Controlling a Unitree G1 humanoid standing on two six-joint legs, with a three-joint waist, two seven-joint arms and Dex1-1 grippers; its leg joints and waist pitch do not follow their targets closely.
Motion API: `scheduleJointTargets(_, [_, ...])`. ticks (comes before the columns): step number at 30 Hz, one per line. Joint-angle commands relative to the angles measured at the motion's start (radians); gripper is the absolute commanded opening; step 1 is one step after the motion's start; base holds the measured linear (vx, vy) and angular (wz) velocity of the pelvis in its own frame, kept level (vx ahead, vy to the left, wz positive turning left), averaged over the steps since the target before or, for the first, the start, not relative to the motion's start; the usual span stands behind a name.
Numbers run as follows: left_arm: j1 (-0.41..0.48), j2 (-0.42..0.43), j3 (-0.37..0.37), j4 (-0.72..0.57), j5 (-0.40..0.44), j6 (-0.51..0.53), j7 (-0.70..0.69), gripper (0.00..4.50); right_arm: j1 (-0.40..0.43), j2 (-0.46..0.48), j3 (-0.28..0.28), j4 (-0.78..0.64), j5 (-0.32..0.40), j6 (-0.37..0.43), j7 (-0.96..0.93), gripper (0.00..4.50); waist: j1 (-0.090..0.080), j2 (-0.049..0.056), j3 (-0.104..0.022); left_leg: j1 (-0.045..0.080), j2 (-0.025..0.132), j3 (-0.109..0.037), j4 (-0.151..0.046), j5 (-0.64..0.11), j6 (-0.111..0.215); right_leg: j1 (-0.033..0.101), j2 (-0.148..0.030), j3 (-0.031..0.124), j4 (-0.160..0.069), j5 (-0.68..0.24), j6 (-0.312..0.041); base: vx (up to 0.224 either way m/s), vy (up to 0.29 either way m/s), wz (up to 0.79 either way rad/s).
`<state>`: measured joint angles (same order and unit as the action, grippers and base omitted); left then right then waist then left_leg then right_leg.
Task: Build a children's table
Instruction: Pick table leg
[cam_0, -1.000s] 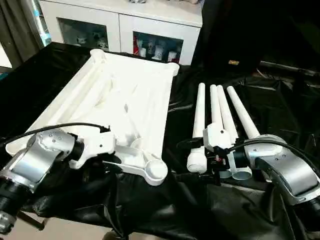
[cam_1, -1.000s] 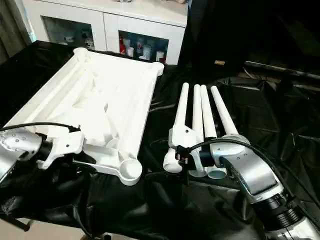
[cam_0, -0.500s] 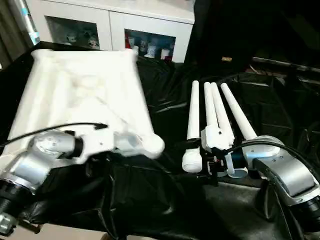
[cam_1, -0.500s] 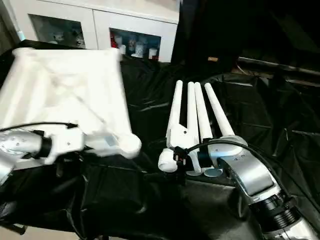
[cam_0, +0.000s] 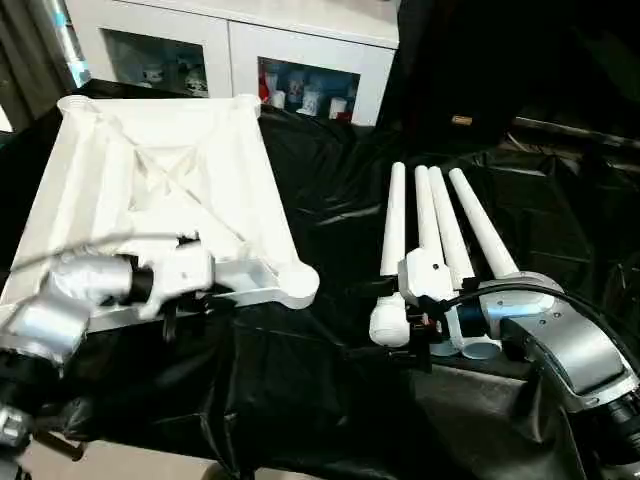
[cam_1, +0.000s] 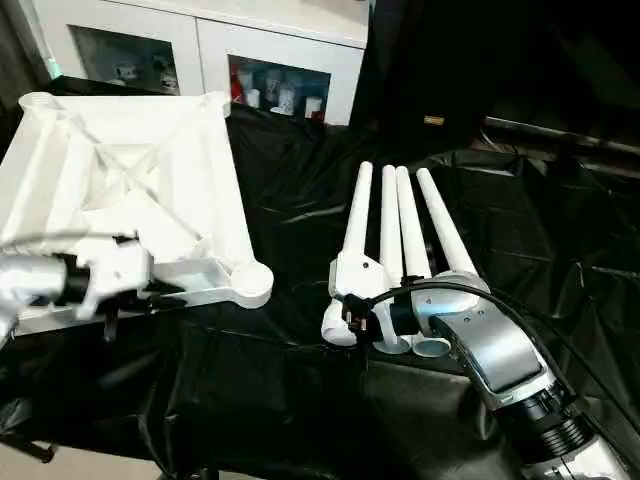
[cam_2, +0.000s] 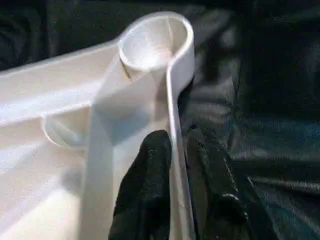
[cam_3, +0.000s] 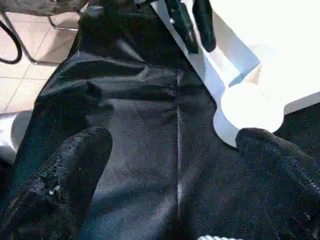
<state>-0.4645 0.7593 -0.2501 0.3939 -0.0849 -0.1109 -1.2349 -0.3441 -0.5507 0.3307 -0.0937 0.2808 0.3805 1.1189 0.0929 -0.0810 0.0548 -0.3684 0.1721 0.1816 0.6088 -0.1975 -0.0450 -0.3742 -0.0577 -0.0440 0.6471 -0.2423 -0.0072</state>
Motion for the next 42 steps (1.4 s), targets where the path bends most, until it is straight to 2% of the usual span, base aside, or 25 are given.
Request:
scheduleJointTargets(1, [0.000, -0.003, 0.015, -0.039, -0.028, 0.013, -0.011, 1.21, 0.000, -0.001, -0.037, 0.002, 0.013, -0.001, -0.010, 4.50, 0.003, 0.025, -0.058, 0.027, 0.070, -0.025, -0.084, -0.169, -0.031, 0.030, -0.096, 0.051, -0.062, 0.037, -0.253, 0.000, 0.000, 0.00])
scheduleJointTargets(2, [0.003, 0.002, 0.028, -0.059, -0.046, 0.033, -0.014, 1.21, -0.001, 0.004, -0.049, -0.004, 0.026, 0.008, -0.015, 4.50, 0.002, 0.025, -0.057, 0.026, 0.070, -0.026, -0.085, -0.170, -0.031, 0.031, -0.096, 0.051, -0.062, 0.033, -0.252, 0.000, 0.000, 0.00])
scheduleJointTargets(4, [0.007, 0.014, 0.078, -0.130, -0.096, 0.106, -0.007, 1.55, -0.009, 0.023, -0.085, -0.012, 0.046, 0.018, -0.050, 4.50, 0.001, 0.028, -0.057, 0.028, 0.070, -0.025, -0.085, -0.180, -0.039, 0.029, -0.096, 0.052, -0.062, 0.022, -0.256, 0.000, 0.000, 0.00])
scheduleJointTargets(6, [0.000, 0.002, 0.142, -0.189, -0.140, 0.180, 0.060, 1.63, -0.035, 0.054, -0.110, 0.004, 0.019, 0.046, -0.143, 4.50, -0.002, 0.021, -0.055, 0.028, 0.069, -0.024, -0.086, -0.178, -0.048, 0.026, -0.092, 0.050, -0.061, 0.007, -0.262, 0.000, 0.000, 0.00])
scheduleJointTargets(7, [-0.006, -0.006, 0.164, -0.205, -0.147, 0.195, 0.095, 1.63, -0.052, 0.071, -0.119, 0.018, -0.004, 0.063, -0.198, 4.50, -0.002, 0.022, -0.056, 0.028, 0.067, -0.024, -0.085, -0.177, -0.048, 0.027, -0.093, 0.050, -0.062, 0.001, -0.264, 0.000, 0.000, 0.00])
scheduleJointTargets(9, [-0.013, -0.029, 0.190, -0.221, -0.140, 0.200, 0.161, 1.99, -0.090, 0.116, -0.140, 0.055, -0.028, 0.131, -0.302, 4.50, -0.005, 0.021, -0.055, 0.026, 0.062, -0.024, -0.084, -0.161, -0.057, 0.029, -0.091, 0.050, -0.066, -0.034, -0.252, 0.000, 0.000, 0.00])
scheduleJointTargets(10, [-0.012, -0.091, 0.222, -0.247, -0.161, 0.223, 0.257, 2.02, -0.161, 0.220, -0.214, 0.144, -0.008, 0.247, -0.470, 4.50, -0.006, 0.016, -0.055, 0.027, 0.063, -0.023, -0.084, -0.156, -0.058, 0.029, -0.091, 0.051, -0.067, -0.037, -0.249, 0.000, 0.000, 0.00])
scheduleJointTargets(12, [0.002, -0.161, 0.242, -0.279, -0.187, 0.264, 0.347, 2.16, -0.227, 0.328, -0.300, 0.247, 0.022, 0.347, -0.635, 4.50, -0.011, 0.012, -0.057, 0.026, 0.063, -0.026, -0.083, -0.156, -0.078, 0.026, -0.097, 0.051, -0.068, -0.088, -0.256, 0.000, 0.000, 0.00])
scheduleJointTargets(14, [0.021, -0.192, 0.234, -0.310, -0.184, 0.292, 0.383, 2.39, -0.254, 0.369, -0.324, 0.303, 0.014, 0.375, -0.714, 4.50, -0.006, 0.014, -0.059, 0.026, 0.062, -0.022, -0.083, -0.137, -0.087, 0.025, -0.092, 0.053, -0.067, -0.065, -0.239, 0.000, 0.000, 0.00])
scheduleJointTargets(15, [0.035, -0.205, 0.226, -0.333, -0.181, 0.312, 0.395, 2.44, -0.266, 0.387, -0.326, 0.329, 0.001, 0.374, -0.752, 4.50, -0.006, 0.010, -0.061, 0.027, 0.063, -0.020, -0.085, -0.109, -0.088, 0.025, -0.088, 0.051, -0.063, -0.015, -0.222, 0.000, 0.000, 0.00])
scheduleJointTargets(17, [0.050, -0.203, 0.209, -0.367, -0.182, 0.360, 0.386, 2.49, -0.284, 0.414, -0.337, 0.358, 0.000, 0.384, -0.794, 4.50, -0.003, 0.010, -0.067, 0.027, 0.059, -0.017, -0.082, -0.064, -0.082, 0.029, -0.085, 0.051, -0.057, 0.056, -0.203, 0.000, 0.000, 0.00])
scheduleJointTargets(18, [0.061, -0.192, 0.192, -0.393, -0.184, 0.390, 0.366, 2.61, -0.305, 0.437, -0.344, 0.384, -0.013, 0.384, -0.833, 4.50, -0.004, 0.000, -0.067, 0.023, 0.057, -0.017, -0.082, -0.031, -0.075, 0.031, -0.081, 0.050, -0.056, 0.093, -0.196, 0.000, 0.000, 0.00])
scheduleJointTargets(20, [0.075, -0.160, 0.174, -0.421, -0.197, 0.409, 0.314, 2.61, -0.333, 0.453, -0.341, 0.420, -0.043, 0.401, -0.871, 4.50, -0.004, -0.001, -0.068, 0.023, 0.055, -0.017, -0.081, -0.018, -0.072, 0.031, -0.080, 0.049, -0.054, 0.102, -0.191, 0.000, 0.000, 0.00])
scheduleJointTargets(22, [0.084, -0.129, 0.170, -0.464, -0.221, 0.449, 0.267, 2.61, -0.375, 0.470, -0.351, 0.466, -0.100, 0.442, -0.951, 4.50, -0.010, -0.013, -0.063, 0.020, 0.054, -0.015, -0.085, -0.020, -0.077, 0.030, -0.079, 0.048, -0.055, 0.063, -0.182, 0.000, 0.000, 0.00])
scheduleJointTargets(23, [0.084, -0.123, 0.171, -0.474, -0.226, 0.459, 0.262, 2.61, -0.385, 0.471, -0.354, 0.475, -0.107, 0.457, -0.972, 4.50, -0.010, -0.004, -0.061, 0.025, 0.054, -0.014, -0.085, -0.033, -0.088, 0.025, -0.079, 0.049, -0.056, 0.043, -0.173, 0.000, 0.000, 0.00])
scheduleJointTargets(25, [0.080, -0.086, 0.174, -0.512, -0.262, 0.514, 0.227, 2.61, -0.409, 0.481, -0.401, 0.483, -0.087, 0.500, -1.039, 4.50, -0.008, -0.014, -0.059, 0.027, 0.054, -0.013, -0.087, -0.055, -0.100, 0.024, -0.078, 0.050, -0.057, 0.021, -0.148, 0.000, 0.000, 0.00])
scheduleJointTargets(27, [0.079, -0.066, 0.176, -0.534, -0.275, 0.539, 0.209, 2.61, -0.421, 0.484, -0.421, 0.486, -0.075, 0.527, -1.069, 4.50, -0.009, -0.011, -0.056, 0.030, 0.054, -0.012, -0.090, -0.068, -0.115, 0.020, -0.076, 0.050, -0.058, 0.013, -0.132, 0.000, 0.000, 0.00])
scheduleJointTargets(28, [0.078, -0.034, 0.178, -0.565, -0.290, 0.570, 0.179, 2.61, -0.430, 0.485, -0.435, 0.482, -0.071, 0.592, -1.089, 4.50, -0.008, -0.015, -0.057, 0.032, 0.053, -0.013, -0.089, -0.067, -0.123, 0.020, -0.075, 0.049, -0.056, 0.016, -0.127, 0.000, 0.000, 0.00])
scheduleJointTargets(31, [0.072, -0.011, 0.178, -0.587, -0.300, 0.593, 0.163, 2.61, -0.439, 0.489, -0.448, 0.480, -0.076, 0.647, -1.102, 4.50, -0.009, -0.012, -0.056, 0.030, 0.052, -0.013, -0.090, -0.064, -0.138, 0.020, -0.072, 0.048, -0.055, 0.035, -0.117, 0.000, 0.000, 0.00])
scheduleJointTargets(32, [0.070, -0.006, 0.180, -0.594, -0.300, 0.599, 0.159, 2.61, -0.443, 0.492, -0.453, 0.480, -0.081, 0.663, -1.106, 4.50, -0.009, -0.016, -0.057, 0.029, 0.052, -0.013, -0.089, -0.065, -0.143, 0.022, -0.073, 0.049, -0.056, 0.037, -0.115, 0.000, 0.000, 0.00])
scheduleJointTargets(35, [0.065, 0.011, 0.177, -0.609, -0.306, 0.616, 0.147, 2.61, -0.453, 0.506, -0.493, 0.484, -0.064, 0.744, -1.126, 4.50, -0.008, -0.012, -0.056, 0.028, 0.051, -0.013, -0.090, -0.082, -0.154, 0.022, -0.074, 0.051, -0.057, 0.026, -0.110, 0.000, 0.000, 0.00])
scheduleJointTargets(36, [0.067, 0.021, 0.171, -0.622, -0.312, 0.624, 0.140, 2.61, -0.455, 0.521, -0.529, 0.494, -0.048, 0.805, -1.152, 4.50, -0.007, -0.011, -0.057, 0.028, 0.051, -0.014, -0.091, -0.089, -0.158, 0.023, -0.076, 0.051, -0.058, 0.014, -0.108, 0.000, 0.000, 0.00])
scheduleJointTargets(38, [0.067, 0.023, 0.168, -0.627, -0.313, 0.627, 0.139, 2.61, -0.455, 0.525, -0.536, 0.501, -0.048, 0.831, -1.161, 4.50, -0.007, -0.013, -0.058, 0.029, 0.052, -0.015, -0.091, -0.088, -0.161, 0.023, -0.076, 0.051, -0.057, 0.011, -0.109, 0.000, 0.000, 0.00])
scheduleJointTargets(39, [0.066, 0.028, 0.166, -0.636, -0.320, 0.642, 0.135, 2.61, -0.451, 0.534, -0.555, 0.516, -0.046, 0.862, -1.180, 4.50, -0.008, -0.009, -0.058, 0.029, 0.052, -0.014, -0.091, -0.087, -0.169, 0.021, -0.075, 0.050, -0.057, 0.020, -0.109, 0.000, 0.000, 0.00])
scheduleJointTargets(42, [0.070, 0.038, 0.161, -0.651, -0.325, 0.661, 0.128, 2.61, -0.442, 0.542, -0.566, 0.521, -0.053, 0.873, -1.190, 4.50, -0.008, -0.011, -0.058, 0.029, 0.051, -0.014, -0.090, -0.081, -0.174, 0.022, -0.075, 0.050, -0.056, 0.025, -0.106, 0.000, 0.000, 0.00])
